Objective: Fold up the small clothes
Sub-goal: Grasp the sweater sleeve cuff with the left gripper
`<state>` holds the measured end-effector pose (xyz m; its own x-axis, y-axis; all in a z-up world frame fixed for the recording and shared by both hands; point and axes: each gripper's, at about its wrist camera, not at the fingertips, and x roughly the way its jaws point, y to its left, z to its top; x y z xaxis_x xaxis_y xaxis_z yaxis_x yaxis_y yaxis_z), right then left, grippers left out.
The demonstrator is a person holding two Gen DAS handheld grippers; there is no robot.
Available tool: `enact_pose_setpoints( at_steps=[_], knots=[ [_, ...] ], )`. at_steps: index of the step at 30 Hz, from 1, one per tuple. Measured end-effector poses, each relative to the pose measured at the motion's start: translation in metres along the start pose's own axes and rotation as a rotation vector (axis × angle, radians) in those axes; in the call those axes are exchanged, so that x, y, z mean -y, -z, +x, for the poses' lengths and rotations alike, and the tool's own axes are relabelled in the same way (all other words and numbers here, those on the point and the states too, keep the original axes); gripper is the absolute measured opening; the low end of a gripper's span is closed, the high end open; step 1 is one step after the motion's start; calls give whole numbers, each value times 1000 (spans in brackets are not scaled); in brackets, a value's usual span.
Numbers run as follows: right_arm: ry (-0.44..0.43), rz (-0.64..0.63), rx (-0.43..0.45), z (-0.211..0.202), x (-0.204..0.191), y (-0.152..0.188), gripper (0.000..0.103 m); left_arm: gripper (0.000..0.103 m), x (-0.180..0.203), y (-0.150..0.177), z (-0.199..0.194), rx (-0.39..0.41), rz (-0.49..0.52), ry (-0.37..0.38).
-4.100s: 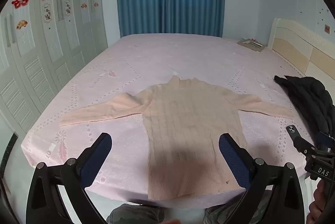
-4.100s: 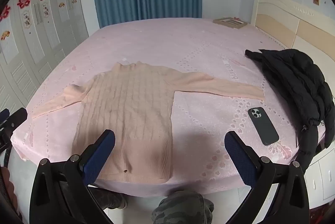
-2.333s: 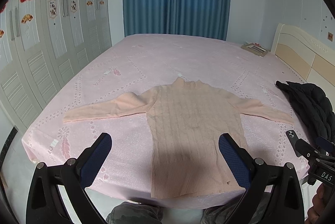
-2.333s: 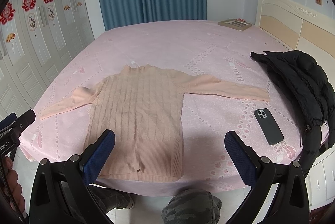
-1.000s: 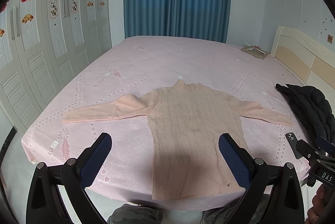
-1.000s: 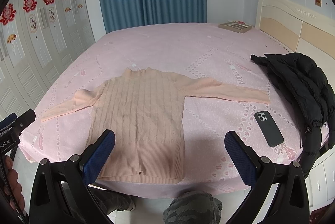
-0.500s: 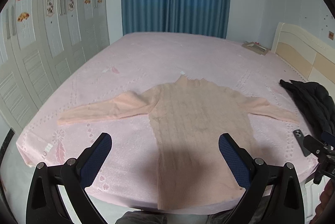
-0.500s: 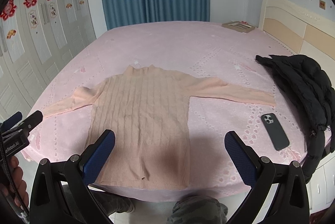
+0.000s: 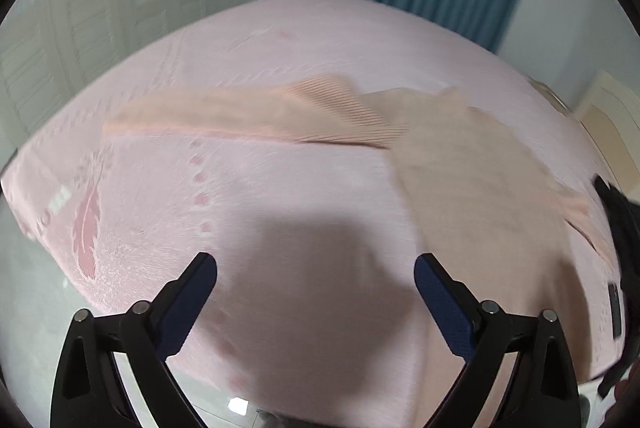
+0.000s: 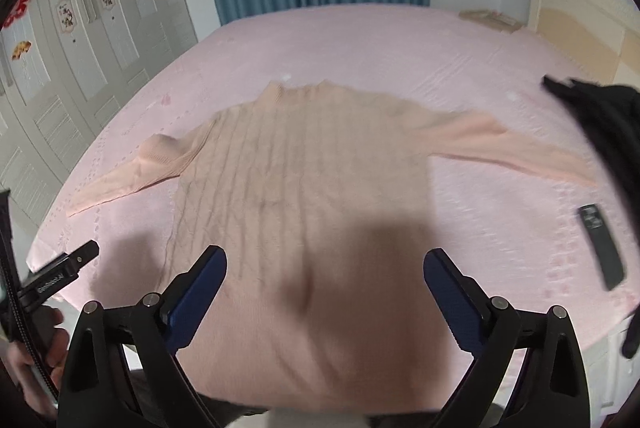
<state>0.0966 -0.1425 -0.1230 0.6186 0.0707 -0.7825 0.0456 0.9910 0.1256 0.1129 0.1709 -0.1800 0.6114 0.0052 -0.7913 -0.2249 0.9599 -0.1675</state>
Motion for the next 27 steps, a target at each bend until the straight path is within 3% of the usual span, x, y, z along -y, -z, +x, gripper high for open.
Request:
enact_pose_setpoints(
  at_steps=[5, 10, 14, 20, 27],
  knots=[
    [-50, -32, -75, 58, -27, -18, 93, 93, -64, -20, 41, -10, -147, -34],
    [-96, -50, -41, 98, -53, -39, 93, 91, -116, -44, 67, 17, -300, -6],
    [-62, -99, -12, 118, -57, -23, 93, 90, -145, -61, 85, 31, -372, 37],
    [-22, -120, 0, 113, -32, 3, 93, 90, -153, -80, 109, 80, -353, 14],
    [-45, -63, 72, 97, -11, -10, 93, 86, -175, -106, 127, 104, -417, -81]
  ],
)
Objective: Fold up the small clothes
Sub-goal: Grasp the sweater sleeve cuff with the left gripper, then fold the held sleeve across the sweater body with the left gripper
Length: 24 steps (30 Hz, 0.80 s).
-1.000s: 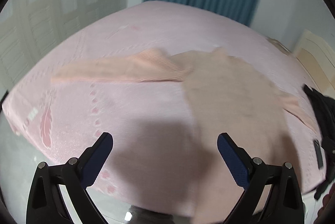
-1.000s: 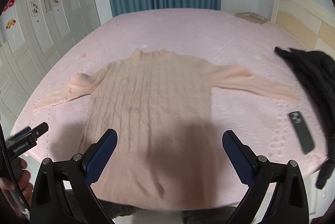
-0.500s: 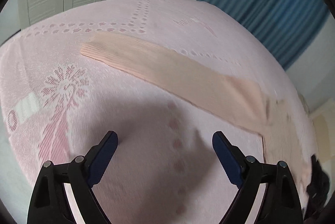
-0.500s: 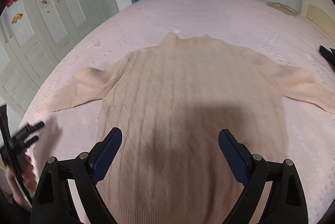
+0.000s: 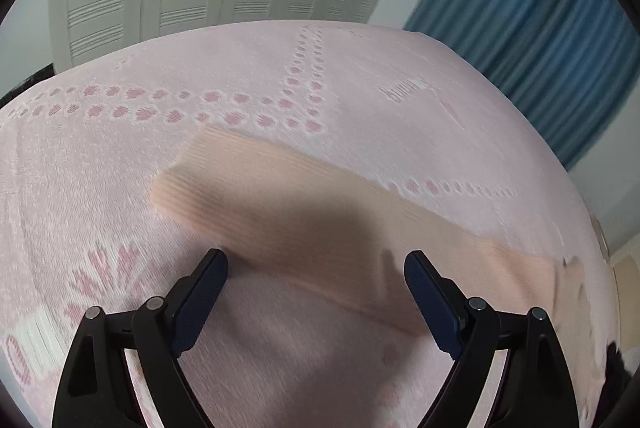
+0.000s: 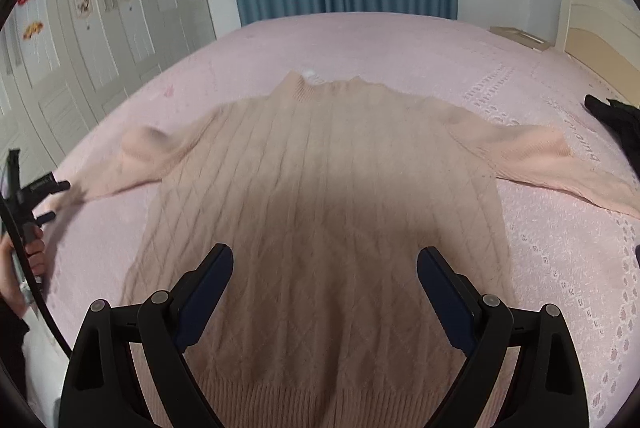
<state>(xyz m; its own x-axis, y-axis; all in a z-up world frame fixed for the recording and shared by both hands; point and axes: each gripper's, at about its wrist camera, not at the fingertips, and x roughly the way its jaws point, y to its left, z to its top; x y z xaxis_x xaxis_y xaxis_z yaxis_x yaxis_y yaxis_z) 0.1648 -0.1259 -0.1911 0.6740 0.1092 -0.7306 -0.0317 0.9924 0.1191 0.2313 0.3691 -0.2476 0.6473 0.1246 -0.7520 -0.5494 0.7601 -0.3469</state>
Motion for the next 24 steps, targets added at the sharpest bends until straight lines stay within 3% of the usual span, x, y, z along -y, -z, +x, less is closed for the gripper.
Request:
enact_pose_setpoints(
  at_steps=[3, 4, 5, 6, 7, 12, 16, 19, 24],
  knots=[
    [26, 19, 9, -1, 8, -3, 93, 67, -13, -11, 4, 22, -61, -43],
    [56, 23, 9, 0, 10, -4, 93, 52, -14, -12, 3, 34, -68, -70],
    [80, 28, 13, 0, 13, -5, 93, 29, -12, -14, 5, 45, -51, -115],
    [95, 37, 21, 0, 17, -5, 93, 16, -7, -17, 12, 47, -29, -139],
    [104, 44, 22, -1, 20, -6, 93, 11, -3, -18, 12, 48, -9, -146],
    [138, 87, 59, -10, 47, -13, 93, 11, 37, -17, -14, 103, 73, -187],
    [194, 105, 113, -18, 69, -13, 93, 11, 103, -13, -45, 155, 176, -126],
    [221, 129, 104, -15, 86, -12, 93, 11, 168, 0, -68, 201, 285, -78],
    [259, 181, 115, -21, 123, -11, 93, 10, 288, 36, -98, 210, 450, 75]
  ],
)
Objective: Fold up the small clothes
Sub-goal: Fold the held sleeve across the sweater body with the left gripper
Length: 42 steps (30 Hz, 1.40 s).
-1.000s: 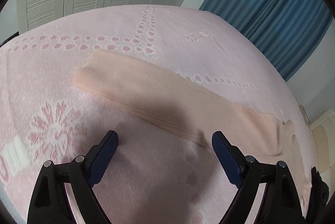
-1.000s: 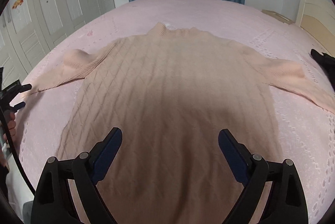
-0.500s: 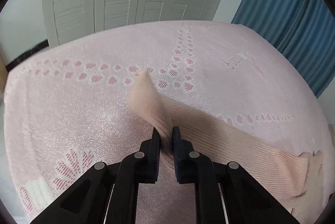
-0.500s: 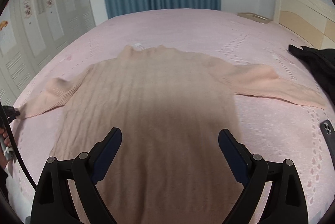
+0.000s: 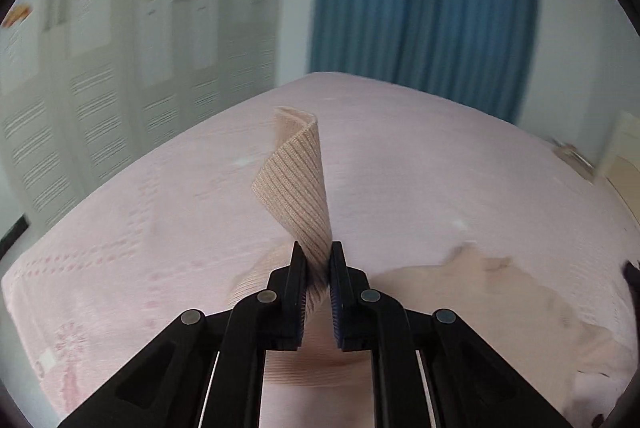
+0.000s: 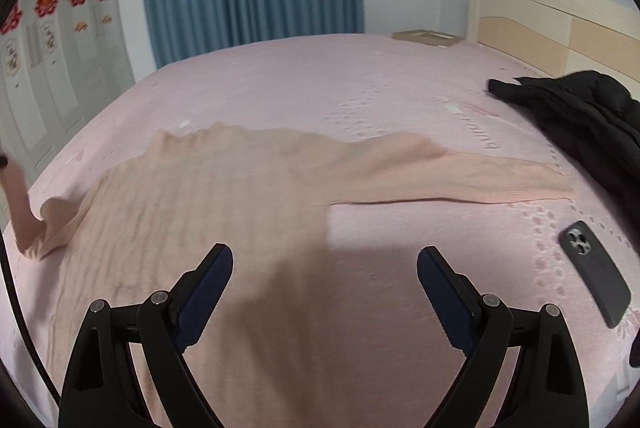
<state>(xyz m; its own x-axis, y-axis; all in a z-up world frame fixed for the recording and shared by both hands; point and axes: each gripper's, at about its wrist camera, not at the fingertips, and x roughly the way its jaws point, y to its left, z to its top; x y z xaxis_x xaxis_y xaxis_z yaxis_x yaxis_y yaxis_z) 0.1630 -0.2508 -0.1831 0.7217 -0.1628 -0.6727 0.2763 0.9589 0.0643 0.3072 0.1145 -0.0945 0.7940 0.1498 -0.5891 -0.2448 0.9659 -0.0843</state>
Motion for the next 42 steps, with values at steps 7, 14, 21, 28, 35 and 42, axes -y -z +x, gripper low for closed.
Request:
enact_pose_setpoints(
  at_steps=[7, 14, 21, 28, 35, 42],
  knots=[
    [134, 109, -85, 30, 62, 0, 93, 10, 177, 32, -5, -52, 126, 276],
    [148, 162, -101, 39, 80, 3, 93, 27, 260, 117, 24, -269, 243, 444],
    [82, 139, -101, 39, 62, -1, 93, 65, 193, 113, 32, -226, 134, 371],
    [-73, 132, -80, 32, 35, -8, 68, 72, 56, 110, 46, -198, -42, 156],
    [-99, 46, -92, 50, -2, -44, 35, 70, -14, 110, 98, -319, -265, 217],
    [-68, 50, -134, 107, -11, -72, 60, 71, -16, 106, 107, -315, -312, 283]
  ],
)
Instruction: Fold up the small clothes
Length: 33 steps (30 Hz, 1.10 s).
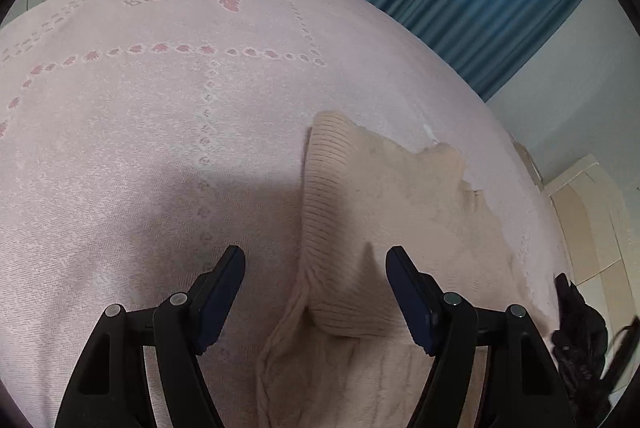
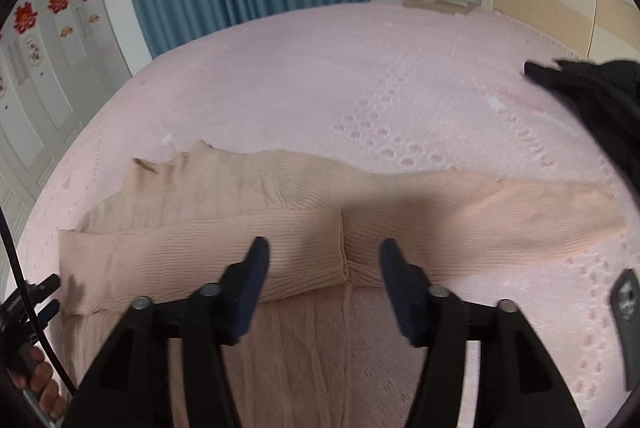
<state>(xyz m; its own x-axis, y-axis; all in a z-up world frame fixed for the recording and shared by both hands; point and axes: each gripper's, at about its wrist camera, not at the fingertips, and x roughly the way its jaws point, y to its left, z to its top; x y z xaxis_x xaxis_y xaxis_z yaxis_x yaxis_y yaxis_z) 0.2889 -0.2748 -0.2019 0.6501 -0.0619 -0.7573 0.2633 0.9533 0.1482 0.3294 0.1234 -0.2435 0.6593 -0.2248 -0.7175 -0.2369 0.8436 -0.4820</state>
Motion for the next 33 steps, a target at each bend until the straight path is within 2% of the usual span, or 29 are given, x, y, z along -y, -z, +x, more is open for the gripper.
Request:
enact_pose_setpoints(
  at_steps=[3, 5, 6, 7, 8, 13, 15, 19, 22, 23, 25, 27, 29, 30, 32, 33],
  knots=[
    [-2, 20, -73, 29, 8, 16, 58, 72, 3, -1, 2, 0, 45, 24],
    [-42, 33, -108, 41, 10, 17, 40, 72, 8, 1, -2, 30, 83, 3],
    [-36, 24, -96, 42, 9, 16, 33, 72, 10, 2, -4, 45, 101, -10],
    [-40, 6, -79, 40, 6, 15, 16, 72, 11, 1, -5, 52, 107, -15],
    [-58, -10, -72, 38, 3, 15, 5, 72, 12, 0, -5, 57, 104, -12],
    [-80, -34, 26, 16, 4, 16, 5, 72, 13, 0, -4, 39, 57, 64],
    [-91, -8, 8, 18, 9, 16, 5, 72, 19, 2, -2, 44, 80, 32],
    [-30, -56, -80, 36, 2, 23, 5, 72, 31, 9, 8, 24, 127, -35],
    [-26, -70, -75, 34, 1, 22, 12, 72, 41, 15, 23, -12, 189, -150],
    [-31, -58, -85, 34, 5, 21, 21, 72, 43, 15, 26, -16, 207, -172],
    [-22, -31, -86, 29, 16, 19, 30, 72, 50, 17, 27, -1, 243, -202],
    [19, -3, -56, 18, 33, 14, 34, 74, 54, 19, 29, -8, 263, -218],
    [65, 42, -23, 1, 61, 5, 54, 75, 55, 19, 30, -8, 269, -224],
    [76, 59, -7, -6, 75, 1, 60, 75, 55, 19, 29, -8, 266, -220],
    [118, 95, 27, -21, 117, -4, 79, 77, 53, 18, 28, -8, 251, -209],
    [153, 120, 31, -25, 138, -5, 83, 77, 52, 17, 28, -8, 246, -206]
  ],
)
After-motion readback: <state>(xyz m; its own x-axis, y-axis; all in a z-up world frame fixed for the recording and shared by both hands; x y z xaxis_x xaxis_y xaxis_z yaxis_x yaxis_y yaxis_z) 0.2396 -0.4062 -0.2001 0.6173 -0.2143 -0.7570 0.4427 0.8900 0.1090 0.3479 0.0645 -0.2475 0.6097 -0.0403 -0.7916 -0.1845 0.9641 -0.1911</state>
